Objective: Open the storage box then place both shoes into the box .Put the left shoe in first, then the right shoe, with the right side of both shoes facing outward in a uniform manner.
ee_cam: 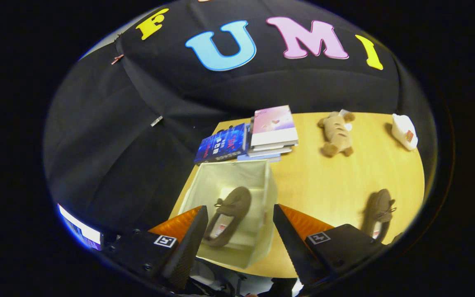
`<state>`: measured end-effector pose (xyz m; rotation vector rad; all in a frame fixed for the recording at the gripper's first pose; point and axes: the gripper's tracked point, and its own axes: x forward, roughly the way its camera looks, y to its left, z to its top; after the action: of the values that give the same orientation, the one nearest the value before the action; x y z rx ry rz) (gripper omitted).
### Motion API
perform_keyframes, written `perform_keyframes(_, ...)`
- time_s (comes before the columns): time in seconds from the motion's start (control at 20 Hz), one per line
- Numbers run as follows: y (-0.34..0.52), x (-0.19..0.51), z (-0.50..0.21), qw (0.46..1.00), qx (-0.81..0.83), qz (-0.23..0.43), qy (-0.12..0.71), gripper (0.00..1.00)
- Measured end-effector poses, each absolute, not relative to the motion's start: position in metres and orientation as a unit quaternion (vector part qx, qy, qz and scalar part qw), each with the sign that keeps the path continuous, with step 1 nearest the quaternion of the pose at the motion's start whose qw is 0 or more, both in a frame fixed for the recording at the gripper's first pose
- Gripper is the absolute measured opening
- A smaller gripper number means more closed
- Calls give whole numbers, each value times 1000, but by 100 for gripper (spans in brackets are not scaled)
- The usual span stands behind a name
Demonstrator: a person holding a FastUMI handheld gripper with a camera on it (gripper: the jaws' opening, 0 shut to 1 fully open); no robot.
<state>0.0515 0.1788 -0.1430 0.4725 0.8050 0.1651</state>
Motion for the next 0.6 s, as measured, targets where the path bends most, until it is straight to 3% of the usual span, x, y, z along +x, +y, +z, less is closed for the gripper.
perform_keyframes(0.3,46,-1,-179,887,186,25,422,98)
perform_keyframes(0.6,-62,-66,-266,845,190,-43,497,98)
